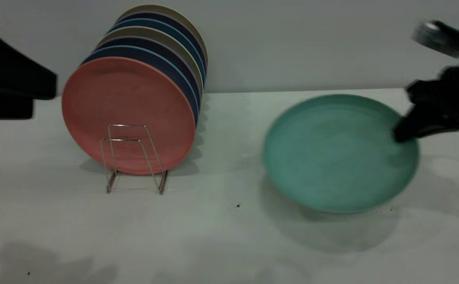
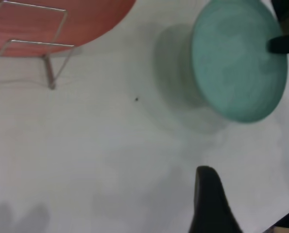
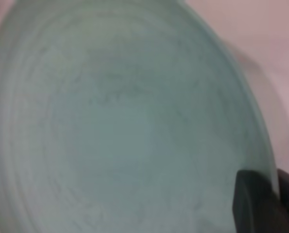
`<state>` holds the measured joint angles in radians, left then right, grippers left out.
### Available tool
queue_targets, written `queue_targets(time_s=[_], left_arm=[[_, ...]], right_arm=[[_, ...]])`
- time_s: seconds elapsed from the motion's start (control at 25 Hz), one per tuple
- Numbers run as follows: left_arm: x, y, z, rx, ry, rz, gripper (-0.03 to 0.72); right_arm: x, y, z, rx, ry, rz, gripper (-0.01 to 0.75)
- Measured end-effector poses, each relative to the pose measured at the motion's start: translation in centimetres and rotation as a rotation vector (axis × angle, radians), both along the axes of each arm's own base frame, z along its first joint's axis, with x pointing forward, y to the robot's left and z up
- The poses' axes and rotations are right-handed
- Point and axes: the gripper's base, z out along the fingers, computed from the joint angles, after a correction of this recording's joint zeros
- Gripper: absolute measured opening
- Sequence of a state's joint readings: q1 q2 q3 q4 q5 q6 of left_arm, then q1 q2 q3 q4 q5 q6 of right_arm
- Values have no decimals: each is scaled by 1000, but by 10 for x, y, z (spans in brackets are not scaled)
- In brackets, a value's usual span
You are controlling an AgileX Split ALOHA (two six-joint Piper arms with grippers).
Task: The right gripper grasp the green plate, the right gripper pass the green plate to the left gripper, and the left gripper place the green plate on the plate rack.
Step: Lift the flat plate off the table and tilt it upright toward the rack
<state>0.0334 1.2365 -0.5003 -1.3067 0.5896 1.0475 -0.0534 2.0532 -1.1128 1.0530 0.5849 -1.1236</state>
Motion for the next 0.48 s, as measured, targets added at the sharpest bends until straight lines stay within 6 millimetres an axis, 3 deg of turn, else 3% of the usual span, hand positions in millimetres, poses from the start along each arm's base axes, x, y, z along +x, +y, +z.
queue_targets(time_s=[0.16,0.48], left_arm=[[12,-2,-15,-35,32,-12,466],[21,-2,-39,-40,124,-11,466]], right_arm=[[-7,39,11,33,3,116,13],[-22,96,23,106,16,247,13]])
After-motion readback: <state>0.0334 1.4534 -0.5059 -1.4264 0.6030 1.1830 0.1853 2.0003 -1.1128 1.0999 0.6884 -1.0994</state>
